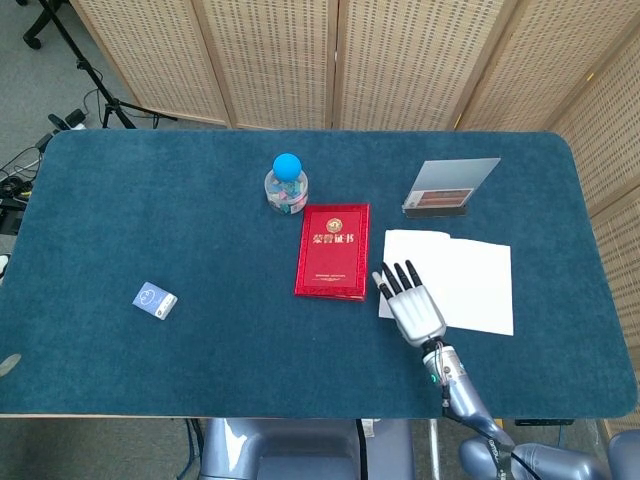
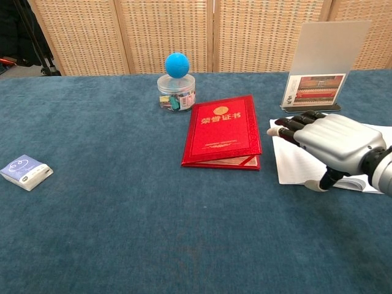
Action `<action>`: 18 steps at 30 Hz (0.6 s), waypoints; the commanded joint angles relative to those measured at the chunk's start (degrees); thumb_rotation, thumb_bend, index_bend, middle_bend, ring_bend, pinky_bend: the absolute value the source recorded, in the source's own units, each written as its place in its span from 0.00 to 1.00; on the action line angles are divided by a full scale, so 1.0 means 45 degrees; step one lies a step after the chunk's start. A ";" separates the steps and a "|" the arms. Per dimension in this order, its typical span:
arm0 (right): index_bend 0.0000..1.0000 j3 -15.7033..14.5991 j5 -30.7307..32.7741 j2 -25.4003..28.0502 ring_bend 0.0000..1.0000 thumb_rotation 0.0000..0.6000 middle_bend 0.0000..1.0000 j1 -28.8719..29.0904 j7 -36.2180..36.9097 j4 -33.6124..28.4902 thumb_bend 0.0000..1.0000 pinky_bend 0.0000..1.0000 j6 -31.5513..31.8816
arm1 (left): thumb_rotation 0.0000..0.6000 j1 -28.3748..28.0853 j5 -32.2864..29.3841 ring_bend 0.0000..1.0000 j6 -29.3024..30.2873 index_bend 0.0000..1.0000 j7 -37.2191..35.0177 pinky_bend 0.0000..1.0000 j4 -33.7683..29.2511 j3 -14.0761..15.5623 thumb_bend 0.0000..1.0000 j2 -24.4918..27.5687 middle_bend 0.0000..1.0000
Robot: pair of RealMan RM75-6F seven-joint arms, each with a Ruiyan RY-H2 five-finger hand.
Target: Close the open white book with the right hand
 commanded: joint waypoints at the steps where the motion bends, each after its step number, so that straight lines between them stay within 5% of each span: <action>1: 0.00 -0.0060 0.0007 0.0059 0.00 1.00 0.00 0.0004 0.0126 0.0102 0.31 0.00 0.0037 | 1.00 0.0009 -0.0001 0.00 0.0017 0.00 0.0011 0.00 -0.0003 0.0000 0.00 -0.0006 0.00; 18: 0.00 -0.0767 -0.0636 0.0462 0.00 1.00 0.00 -0.0357 0.1195 0.0838 0.26 0.00 0.0455 | 1.00 -0.0032 -0.0024 0.00 -0.0044 0.00 0.0403 0.00 -0.0068 0.0017 0.00 -0.0123 0.00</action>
